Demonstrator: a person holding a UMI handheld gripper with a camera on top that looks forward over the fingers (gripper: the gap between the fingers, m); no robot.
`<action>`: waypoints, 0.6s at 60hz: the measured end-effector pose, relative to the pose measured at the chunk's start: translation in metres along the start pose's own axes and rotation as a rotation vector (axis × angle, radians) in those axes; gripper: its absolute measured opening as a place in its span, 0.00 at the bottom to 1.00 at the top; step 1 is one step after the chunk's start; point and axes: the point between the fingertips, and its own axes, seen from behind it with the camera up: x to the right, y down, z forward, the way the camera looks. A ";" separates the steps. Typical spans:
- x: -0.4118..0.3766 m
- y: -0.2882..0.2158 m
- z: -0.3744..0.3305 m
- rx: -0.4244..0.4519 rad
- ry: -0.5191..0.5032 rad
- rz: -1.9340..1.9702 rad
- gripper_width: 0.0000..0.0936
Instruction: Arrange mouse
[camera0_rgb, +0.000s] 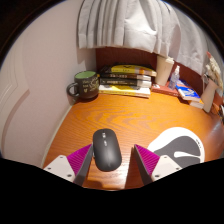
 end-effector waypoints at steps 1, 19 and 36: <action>0.001 -0.002 0.002 -0.001 0.003 0.005 0.88; 0.013 -0.018 0.022 -0.034 0.065 0.099 0.54; 0.012 -0.020 0.027 -0.136 0.043 0.098 0.39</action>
